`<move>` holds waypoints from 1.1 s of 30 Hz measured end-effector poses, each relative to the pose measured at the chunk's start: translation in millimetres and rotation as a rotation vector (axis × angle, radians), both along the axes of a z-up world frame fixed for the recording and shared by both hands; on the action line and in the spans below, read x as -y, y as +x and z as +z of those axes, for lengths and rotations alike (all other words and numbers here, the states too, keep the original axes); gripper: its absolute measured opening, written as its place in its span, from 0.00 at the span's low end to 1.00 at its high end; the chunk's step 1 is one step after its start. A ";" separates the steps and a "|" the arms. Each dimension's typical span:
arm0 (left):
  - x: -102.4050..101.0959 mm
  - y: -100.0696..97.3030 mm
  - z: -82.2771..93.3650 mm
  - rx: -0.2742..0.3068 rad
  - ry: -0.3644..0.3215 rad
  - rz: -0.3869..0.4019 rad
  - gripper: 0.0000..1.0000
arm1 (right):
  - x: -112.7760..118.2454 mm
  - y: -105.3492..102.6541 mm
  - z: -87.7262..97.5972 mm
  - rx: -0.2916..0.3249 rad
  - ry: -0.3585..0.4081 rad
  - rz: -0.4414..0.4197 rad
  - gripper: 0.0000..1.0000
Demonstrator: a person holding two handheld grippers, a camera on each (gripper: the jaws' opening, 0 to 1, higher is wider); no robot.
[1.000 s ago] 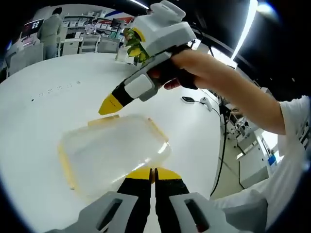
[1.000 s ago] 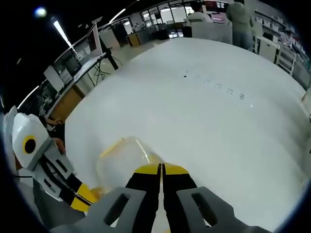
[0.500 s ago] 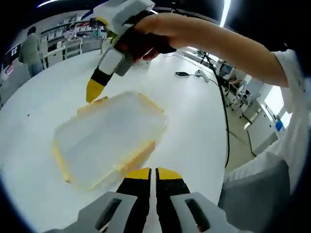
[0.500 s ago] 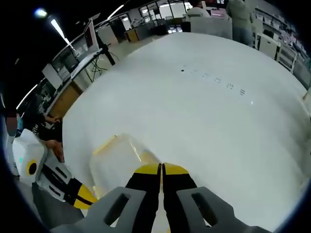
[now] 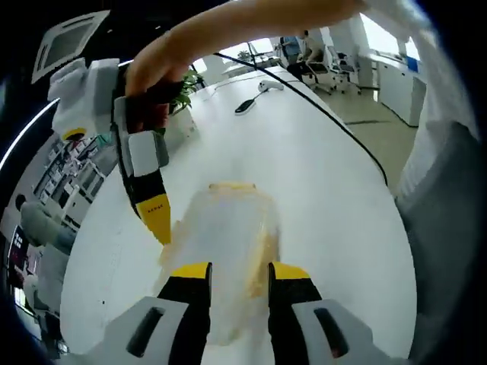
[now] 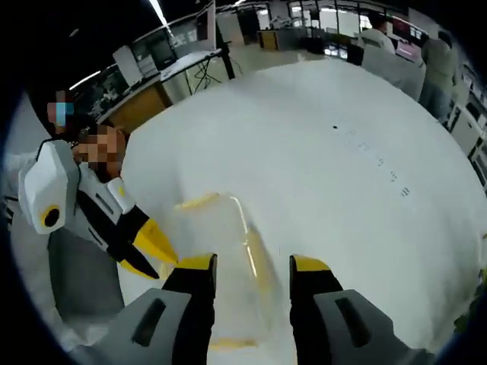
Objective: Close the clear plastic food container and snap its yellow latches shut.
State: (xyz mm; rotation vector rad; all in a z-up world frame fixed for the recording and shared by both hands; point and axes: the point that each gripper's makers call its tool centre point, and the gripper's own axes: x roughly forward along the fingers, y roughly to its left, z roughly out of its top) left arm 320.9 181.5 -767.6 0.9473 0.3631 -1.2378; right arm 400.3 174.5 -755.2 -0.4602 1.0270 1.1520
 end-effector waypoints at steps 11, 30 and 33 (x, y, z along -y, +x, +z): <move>2.7 2.4 -11.1 0.159 0.141 -0.090 0.19 | -1.4 -6.2 -27.6 -0.111 -0.154 0.151 0.39; 3.4 7.0 -8.8 0.051 0.057 -0.020 0.16 | -1.9 -13.4 -29.2 -0.128 -0.199 0.187 0.34; 3.8 5.8 -9.4 0.058 0.052 -0.018 0.15 | -1.5 -14.9 -28.9 -0.129 -0.192 0.183 0.34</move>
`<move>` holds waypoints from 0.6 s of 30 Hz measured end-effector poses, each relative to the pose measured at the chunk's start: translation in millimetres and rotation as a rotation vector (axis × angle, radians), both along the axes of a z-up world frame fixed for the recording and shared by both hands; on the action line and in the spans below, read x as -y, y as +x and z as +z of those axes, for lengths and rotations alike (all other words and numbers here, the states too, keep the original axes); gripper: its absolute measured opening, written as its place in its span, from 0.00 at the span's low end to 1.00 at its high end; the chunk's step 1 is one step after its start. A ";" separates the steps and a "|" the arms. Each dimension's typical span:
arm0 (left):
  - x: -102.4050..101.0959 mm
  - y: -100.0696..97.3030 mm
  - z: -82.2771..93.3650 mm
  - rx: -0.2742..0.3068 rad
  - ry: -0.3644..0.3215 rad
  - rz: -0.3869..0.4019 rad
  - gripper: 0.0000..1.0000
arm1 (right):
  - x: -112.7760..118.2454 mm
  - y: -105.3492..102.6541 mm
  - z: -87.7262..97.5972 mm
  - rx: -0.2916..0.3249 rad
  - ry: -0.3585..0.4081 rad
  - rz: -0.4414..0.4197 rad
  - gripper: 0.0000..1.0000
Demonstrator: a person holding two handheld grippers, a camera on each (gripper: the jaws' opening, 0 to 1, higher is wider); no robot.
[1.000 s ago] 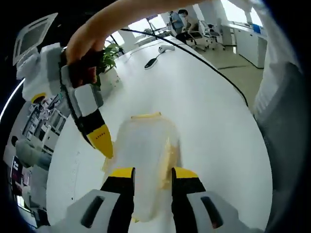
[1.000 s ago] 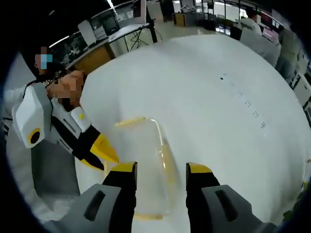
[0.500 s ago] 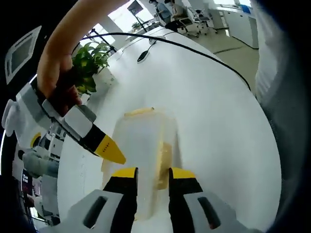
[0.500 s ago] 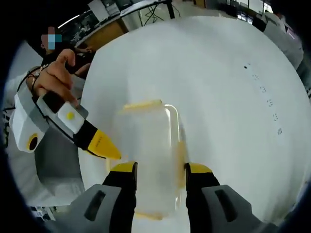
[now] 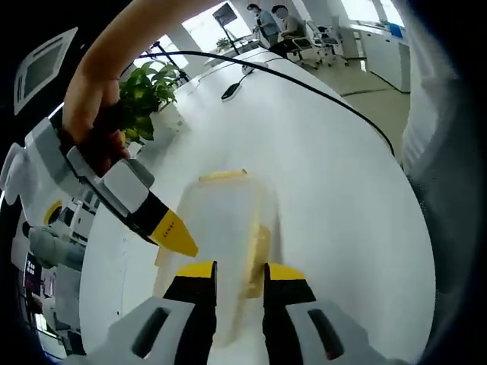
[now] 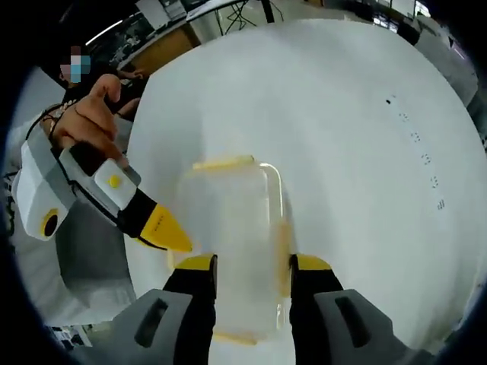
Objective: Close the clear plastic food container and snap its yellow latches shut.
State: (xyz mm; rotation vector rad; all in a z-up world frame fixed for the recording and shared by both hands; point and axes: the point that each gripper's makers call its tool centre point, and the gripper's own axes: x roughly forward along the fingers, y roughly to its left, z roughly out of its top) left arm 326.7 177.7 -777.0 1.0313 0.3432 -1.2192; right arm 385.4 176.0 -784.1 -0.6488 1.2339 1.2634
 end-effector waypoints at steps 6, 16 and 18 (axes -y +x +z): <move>9.0 -2.7 -4.1 0.030 0.007 -0.050 0.12 | -3.7 -3.4 -1.1 -0.016 0.009 -0.006 0.32; -0.7 -0.3 -1.3 0.045 0.006 0.024 0.13 | 0.0 2.1 1.0 -0.013 0.018 0.007 0.31; -1.1 -0.1 -1.2 0.046 0.004 0.029 0.13 | 1.6 2.9 1.0 -0.014 0.020 0.008 0.31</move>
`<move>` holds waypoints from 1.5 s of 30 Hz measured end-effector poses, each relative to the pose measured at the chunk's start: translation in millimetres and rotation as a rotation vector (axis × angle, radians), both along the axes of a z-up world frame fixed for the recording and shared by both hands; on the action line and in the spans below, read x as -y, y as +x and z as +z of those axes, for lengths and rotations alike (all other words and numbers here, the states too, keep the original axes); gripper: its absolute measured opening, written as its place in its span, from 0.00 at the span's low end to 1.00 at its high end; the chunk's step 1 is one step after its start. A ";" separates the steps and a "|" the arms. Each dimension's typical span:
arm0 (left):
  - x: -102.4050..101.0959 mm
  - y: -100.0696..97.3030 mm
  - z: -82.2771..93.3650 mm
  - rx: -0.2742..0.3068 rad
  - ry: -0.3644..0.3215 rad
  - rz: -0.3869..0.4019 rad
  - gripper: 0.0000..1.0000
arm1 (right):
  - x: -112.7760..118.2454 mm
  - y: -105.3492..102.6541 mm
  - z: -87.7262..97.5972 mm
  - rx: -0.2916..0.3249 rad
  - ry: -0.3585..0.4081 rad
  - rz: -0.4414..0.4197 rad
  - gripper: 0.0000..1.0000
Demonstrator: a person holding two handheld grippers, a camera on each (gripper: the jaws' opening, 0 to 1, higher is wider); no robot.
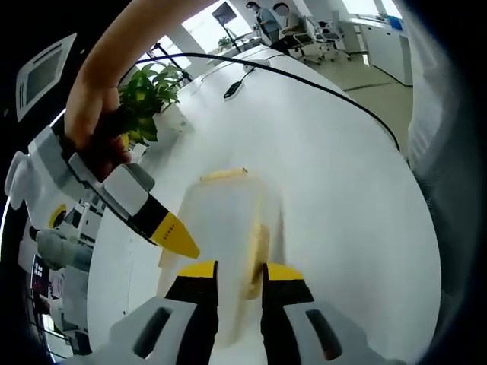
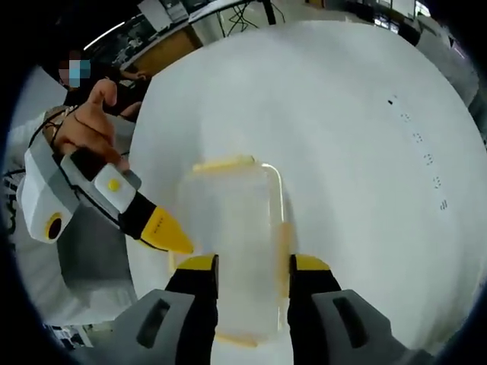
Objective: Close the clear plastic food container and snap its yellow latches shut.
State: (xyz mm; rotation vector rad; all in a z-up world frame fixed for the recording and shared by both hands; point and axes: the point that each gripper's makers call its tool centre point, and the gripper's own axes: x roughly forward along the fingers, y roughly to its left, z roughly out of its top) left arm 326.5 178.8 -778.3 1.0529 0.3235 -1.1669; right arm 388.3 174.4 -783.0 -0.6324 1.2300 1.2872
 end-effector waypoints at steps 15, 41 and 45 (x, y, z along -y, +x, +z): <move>0.1 -1.1 0.6 0.018 -0.010 0.019 0.15 | 0.1 0.8 1.9 0.050 -0.001 0.019 0.33; -46.1 24.5 39.7 -0.052 -0.096 0.126 0.58 | 20.5 -14.5 31.2 0.274 0.057 0.044 0.52; -49.6 32.9 40.6 -0.087 -0.068 0.118 0.68 | 28.3 -15.8 26.9 0.283 0.054 0.035 0.57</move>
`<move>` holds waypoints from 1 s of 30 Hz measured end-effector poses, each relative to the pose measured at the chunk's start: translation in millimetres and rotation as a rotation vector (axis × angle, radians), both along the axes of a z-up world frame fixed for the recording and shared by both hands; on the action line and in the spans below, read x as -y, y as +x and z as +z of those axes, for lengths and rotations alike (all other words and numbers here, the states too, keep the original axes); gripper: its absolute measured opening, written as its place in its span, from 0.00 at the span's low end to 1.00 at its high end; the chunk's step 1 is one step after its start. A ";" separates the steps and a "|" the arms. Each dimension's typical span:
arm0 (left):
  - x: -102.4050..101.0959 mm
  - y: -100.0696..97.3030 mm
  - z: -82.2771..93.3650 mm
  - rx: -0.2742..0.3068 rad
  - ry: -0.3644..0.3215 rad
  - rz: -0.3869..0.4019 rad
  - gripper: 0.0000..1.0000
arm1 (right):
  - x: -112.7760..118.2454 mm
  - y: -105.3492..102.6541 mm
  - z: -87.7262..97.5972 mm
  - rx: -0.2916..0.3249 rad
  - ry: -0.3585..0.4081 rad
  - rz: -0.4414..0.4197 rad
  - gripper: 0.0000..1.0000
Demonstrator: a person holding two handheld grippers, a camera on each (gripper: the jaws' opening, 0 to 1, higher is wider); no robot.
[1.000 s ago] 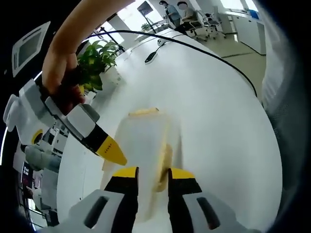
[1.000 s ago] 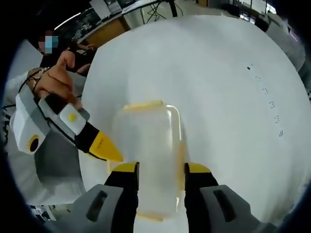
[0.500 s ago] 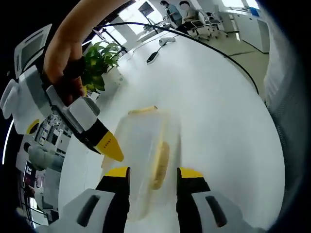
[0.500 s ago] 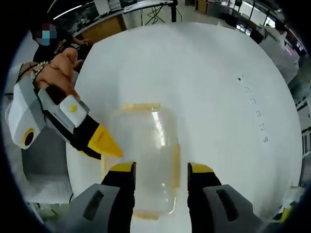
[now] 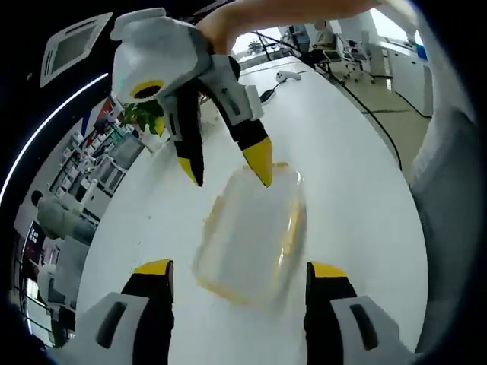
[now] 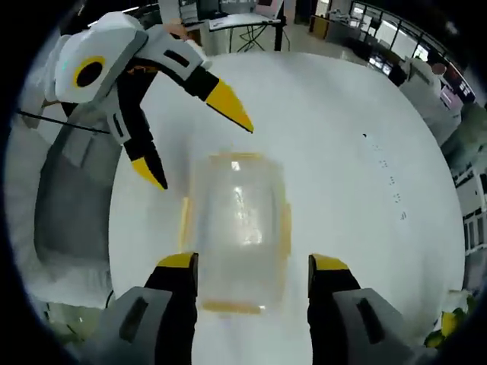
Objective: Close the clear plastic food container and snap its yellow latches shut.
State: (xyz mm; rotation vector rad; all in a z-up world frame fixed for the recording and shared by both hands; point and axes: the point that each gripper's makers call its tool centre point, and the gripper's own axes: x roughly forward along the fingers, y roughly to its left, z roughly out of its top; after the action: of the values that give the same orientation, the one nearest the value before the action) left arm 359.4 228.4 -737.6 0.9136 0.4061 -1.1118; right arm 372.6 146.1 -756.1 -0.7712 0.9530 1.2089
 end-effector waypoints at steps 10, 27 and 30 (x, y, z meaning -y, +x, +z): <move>7.4 23.0 -12.2 -0.081 0.050 -0.006 0.75 | 12.6 -15.5 -9.4 -0.016 0.047 -0.019 0.72; 8.7 27.0 -57.5 -0.214 0.194 -0.109 0.81 | 17.7 -22.1 -39.3 -0.029 0.044 -0.056 0.84; 9.6 26.8 -64.3 -0.218 0.210 -0.119 0.81 | 14.9 -23.2 -43.3 -0.021 0.044 -0.052 0.85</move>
State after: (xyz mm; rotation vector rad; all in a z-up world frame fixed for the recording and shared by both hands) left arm 386.2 218.8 -801.9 1.0136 0.6639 -1.3007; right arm 349.4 131.2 -799.4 -0.6964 0.9554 1.1902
